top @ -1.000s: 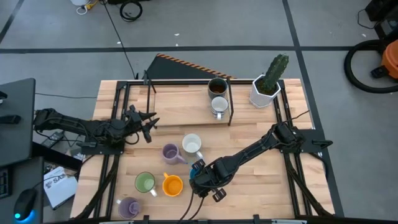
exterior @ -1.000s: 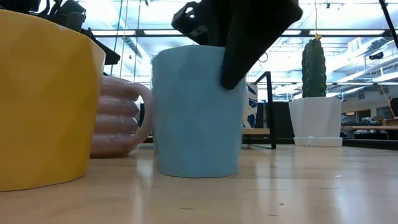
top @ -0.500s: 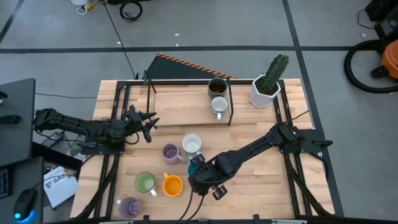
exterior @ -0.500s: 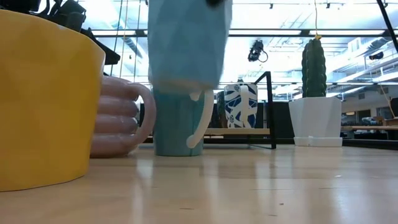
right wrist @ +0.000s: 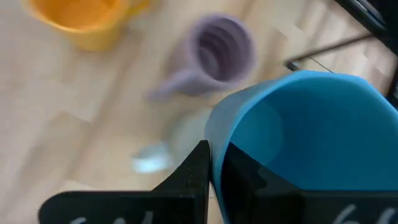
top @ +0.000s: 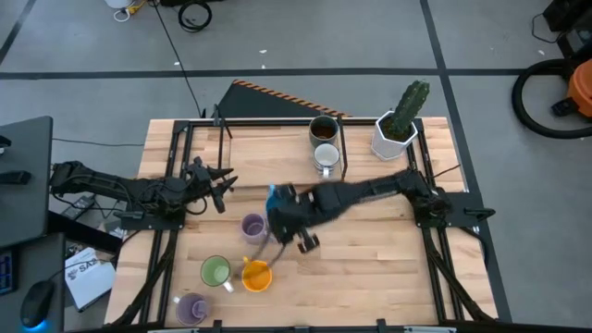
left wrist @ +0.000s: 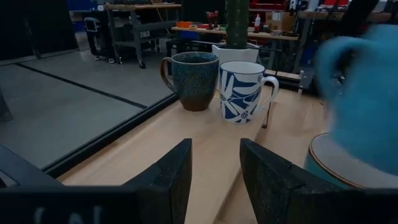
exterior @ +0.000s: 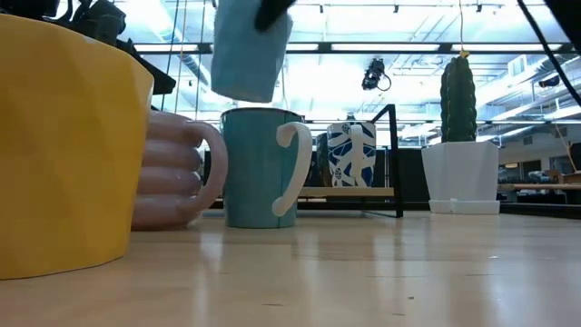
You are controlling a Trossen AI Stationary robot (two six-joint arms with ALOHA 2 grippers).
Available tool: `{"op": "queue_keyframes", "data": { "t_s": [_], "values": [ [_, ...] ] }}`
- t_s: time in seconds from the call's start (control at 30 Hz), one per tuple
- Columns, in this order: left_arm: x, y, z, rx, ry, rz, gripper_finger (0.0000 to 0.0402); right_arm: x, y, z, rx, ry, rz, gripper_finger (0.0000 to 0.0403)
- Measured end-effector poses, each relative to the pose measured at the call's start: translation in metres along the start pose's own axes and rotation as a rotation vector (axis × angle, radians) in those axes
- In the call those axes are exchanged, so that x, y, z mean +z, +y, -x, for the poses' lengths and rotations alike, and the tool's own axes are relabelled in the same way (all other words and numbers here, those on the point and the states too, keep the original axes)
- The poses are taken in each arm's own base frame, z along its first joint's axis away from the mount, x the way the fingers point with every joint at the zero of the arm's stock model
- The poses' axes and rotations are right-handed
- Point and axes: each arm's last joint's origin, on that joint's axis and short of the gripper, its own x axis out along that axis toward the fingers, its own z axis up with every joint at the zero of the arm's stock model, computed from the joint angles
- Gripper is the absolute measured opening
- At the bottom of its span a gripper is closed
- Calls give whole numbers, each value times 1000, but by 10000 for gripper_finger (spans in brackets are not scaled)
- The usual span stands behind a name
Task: Place coffee mugs
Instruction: Put the light blue mug on the shelf
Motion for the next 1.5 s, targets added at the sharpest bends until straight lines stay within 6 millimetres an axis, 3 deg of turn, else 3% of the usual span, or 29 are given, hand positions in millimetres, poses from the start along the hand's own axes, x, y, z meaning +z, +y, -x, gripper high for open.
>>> {"op": "queue_keyframes", "data": {
  "t_s": [0.23,0.53,0.67,1.13,1.5],
  "values": [
    [0,0,0,0,0,-1,141,-27,-63,-14,-36,54,-37,36],
    [0,0,0,2,0,-5,141,-80,-146,-25,-12,88,-124,36],
    [2,1,0,21,-18,-45,141,-101,-172,-33,0,77,-185,36],
    [16,0,1,61,-128,-235,141,-142,-198,-69,37,105,-272,36],
    [18,0,1,65,-143,-271,141,-160,-217,-70,39,65,-298,36]
  ]
}}
